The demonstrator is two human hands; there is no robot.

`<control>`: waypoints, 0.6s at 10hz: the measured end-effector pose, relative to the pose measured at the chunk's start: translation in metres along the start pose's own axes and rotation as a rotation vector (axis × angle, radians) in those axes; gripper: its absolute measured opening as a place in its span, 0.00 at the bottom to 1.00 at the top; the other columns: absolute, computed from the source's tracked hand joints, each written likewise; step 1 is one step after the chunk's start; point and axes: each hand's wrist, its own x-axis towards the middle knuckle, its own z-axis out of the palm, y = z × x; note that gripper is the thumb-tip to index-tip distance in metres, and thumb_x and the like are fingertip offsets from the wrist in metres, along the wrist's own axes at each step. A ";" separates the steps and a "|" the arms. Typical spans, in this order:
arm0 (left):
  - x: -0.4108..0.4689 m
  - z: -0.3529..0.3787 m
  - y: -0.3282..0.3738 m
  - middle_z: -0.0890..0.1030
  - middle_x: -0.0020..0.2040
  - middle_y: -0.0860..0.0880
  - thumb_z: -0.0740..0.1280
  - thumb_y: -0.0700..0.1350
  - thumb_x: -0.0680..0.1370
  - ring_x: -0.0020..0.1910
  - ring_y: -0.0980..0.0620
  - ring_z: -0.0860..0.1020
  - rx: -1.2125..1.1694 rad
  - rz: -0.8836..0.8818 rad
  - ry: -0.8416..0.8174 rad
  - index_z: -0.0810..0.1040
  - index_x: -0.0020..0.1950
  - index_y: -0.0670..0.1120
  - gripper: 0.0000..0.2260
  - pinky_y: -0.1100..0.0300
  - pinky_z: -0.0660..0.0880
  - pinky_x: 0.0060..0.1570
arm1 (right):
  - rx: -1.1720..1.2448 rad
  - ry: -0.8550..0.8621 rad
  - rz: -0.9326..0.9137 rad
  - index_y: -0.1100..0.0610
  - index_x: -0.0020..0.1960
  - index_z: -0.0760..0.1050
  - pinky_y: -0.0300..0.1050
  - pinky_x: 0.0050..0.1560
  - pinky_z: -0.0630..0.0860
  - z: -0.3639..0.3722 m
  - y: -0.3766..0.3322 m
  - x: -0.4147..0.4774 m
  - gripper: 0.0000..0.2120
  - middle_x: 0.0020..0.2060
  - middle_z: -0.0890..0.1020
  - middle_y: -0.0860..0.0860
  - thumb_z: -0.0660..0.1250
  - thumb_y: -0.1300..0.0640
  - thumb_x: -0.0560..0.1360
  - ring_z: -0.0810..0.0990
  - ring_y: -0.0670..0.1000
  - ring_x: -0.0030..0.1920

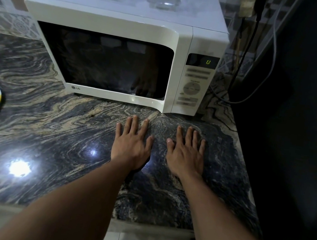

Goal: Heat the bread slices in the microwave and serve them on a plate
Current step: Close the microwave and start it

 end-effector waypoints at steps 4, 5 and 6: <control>0.002 0.000 0.000 0.40 0.82 0.45 0.39 0.63 0.82 0.80 0.46 0.36 -0.003 0.005 -0.019 0.40 0.82 0.55 0.29 0.43 0.36 0.78 | 0.012 -0.007 0.002 0.49 0.82 0.41 0.60 0.77 0.37 -0.002 -0.001 0.001 0.31 0.81 0.44 0.55 0.40 0.39 0.83 0.39 0.55 0.80; 0.005 -0.002 0.000 0.39 0.82 0.44 0.39 0.62 0.83 0.80 0.45 0.35 -0.008 0.002 -0.058 0.39 0.82 0.54 0.29 0.42 0.35 0.77 | 0.013 -0.017 -0.002 0.50 0.82 0.40 0.60 0.77 0.36 -0.003 -0.001 0.000 0.30 0.81 0.43 0.56 0.39 0.40 0.83 0.39 0.55 0.80; 0.006 -0.003 0.003 0.38 0.82 0.44 0.40 0.61 0.83 0.80 0.45 0.34 -0.012 -0.017 -0.085 0.38 0.82 0.53 0.28 0.40 0.34 0.77 | 0.020 -0.036 0.002 0.52 0.81 0.40 0.59 0.77 0.35 -0.005 -0.001 0.000 0.30 0.81 0.42 0.55 0.39 0.41 0.83 0.38 0.54 0.80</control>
